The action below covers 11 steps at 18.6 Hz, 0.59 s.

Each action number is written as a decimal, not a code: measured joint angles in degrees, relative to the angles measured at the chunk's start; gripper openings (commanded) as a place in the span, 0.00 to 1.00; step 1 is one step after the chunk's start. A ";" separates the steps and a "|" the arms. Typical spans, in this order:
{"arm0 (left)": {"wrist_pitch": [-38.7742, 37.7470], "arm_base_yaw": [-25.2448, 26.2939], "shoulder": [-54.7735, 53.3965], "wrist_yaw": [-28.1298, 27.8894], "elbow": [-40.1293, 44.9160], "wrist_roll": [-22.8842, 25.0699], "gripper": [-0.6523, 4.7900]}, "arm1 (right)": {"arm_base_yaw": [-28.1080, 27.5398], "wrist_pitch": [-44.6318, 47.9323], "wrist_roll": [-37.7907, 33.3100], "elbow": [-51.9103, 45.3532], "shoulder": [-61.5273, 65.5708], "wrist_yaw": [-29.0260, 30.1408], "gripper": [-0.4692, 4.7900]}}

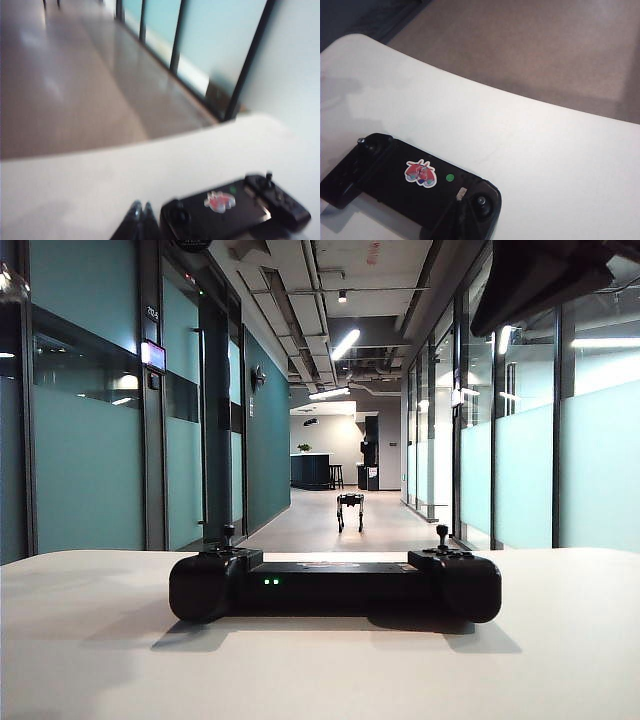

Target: Push the left joystick on the remote control sitting on the white table forward to make the robot dog walk in a straight line until it approaches the door.

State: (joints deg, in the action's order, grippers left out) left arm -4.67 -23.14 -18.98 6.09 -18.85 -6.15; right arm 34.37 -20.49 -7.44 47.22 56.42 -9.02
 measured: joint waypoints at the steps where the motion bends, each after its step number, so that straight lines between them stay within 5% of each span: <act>1: 1.68 0.00 0.48 -0.22 1.46 0.02 0.11 | 0.00 0.07 0.00 0.00 -0.04 0.00 0.09; 11: 11.21 0.28 2.21 -0.74 6.01 1.16 0.11 | 0.00 0.04 0.00 0.00 -0.07 0.00 0.09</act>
State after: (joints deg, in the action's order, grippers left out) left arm 6.55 -22.85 -16.78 5.34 -12.84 -4.99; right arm 34.37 -20.45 -7.44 47.22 56.36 -9.02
